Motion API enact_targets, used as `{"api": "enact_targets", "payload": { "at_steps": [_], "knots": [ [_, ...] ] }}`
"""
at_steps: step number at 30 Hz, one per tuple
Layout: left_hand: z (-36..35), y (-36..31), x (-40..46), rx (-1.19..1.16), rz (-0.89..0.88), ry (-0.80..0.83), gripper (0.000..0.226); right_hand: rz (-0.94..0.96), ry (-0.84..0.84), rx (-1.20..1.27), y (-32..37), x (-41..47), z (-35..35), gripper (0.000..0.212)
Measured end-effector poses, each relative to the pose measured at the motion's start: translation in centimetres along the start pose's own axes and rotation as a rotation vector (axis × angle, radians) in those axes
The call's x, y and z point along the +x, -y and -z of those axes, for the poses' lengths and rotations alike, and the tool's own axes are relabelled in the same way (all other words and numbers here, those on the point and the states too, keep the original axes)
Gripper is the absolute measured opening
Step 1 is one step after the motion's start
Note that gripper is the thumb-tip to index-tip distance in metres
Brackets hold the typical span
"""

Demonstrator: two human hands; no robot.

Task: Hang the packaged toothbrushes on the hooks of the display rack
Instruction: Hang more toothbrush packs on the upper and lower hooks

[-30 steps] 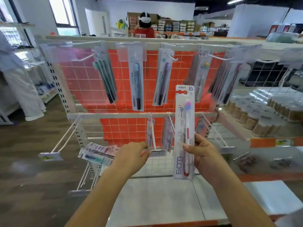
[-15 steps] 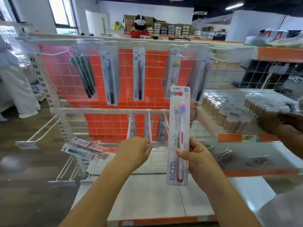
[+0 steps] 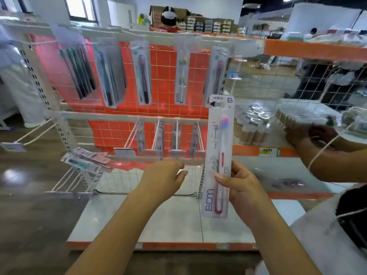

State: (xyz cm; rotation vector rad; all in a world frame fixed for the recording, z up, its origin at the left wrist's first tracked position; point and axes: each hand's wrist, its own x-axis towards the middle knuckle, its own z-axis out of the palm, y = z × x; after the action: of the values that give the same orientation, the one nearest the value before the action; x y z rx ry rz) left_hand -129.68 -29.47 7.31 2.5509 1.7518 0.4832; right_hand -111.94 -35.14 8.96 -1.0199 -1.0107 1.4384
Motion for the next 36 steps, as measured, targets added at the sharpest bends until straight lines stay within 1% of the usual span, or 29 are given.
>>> {"api": "enact_targets", "payload": {
  "at_steps": [5, 8, 11, 18, 23, 28, 32, 36],
  "knots": [
    [-0.3, -1.1, 0.0, -0.032, 0.002, 0.004, 0.034, -0.043, -0.041, -0.015, -0.4, -0.3, 1.7, 0.039],
    [-0.8, -0.8, 0.2, -0.042, 0.018, -0.001, 0.034, -0.054, -0.044, -0.013, -0.7, 0.4, 2.1, 0.041],
    [-1.5, -0.1, 0.5, -0.039, 0.046, 0.043, 0.033, -0.071, -0.054, -0.014, -1.1, 1.5, 2.1, 0.038],
    [-2.8, 2.5, 0.9, -0.042, 0.118, 0.102, 0.035, -0.113, -0.065, -0.002, -2.8, 4.0, 1.6, 0.043],
    [-3.7, 4.1, 2.0, -0.027, 0.129, 0.117, 0.034, -0.152, -0.053, 0.016, -3.7, 6.0, 0.7, 0.045],
    [-4.2, 5.6, 3.7, -0.026, 0.115, 0.119, 0.035, -0.152, -0.060, 0.019, -4.8, 8.2, 0.2, 0.043],
    [-6.1, 7.3, 4.7, -0.039, 0.098, 0.073, 0.035, -0.142, -0.061, 0.013, -7.2, 10.2, 0.6, 0.042],
    [-10.9, 8.7, 5.9, -0.052, 0.072, 0.074, 0.036, -0.106, -0.058, -0.003, -12.0, 12.4, 1.3, 0.038]
  ]
}}
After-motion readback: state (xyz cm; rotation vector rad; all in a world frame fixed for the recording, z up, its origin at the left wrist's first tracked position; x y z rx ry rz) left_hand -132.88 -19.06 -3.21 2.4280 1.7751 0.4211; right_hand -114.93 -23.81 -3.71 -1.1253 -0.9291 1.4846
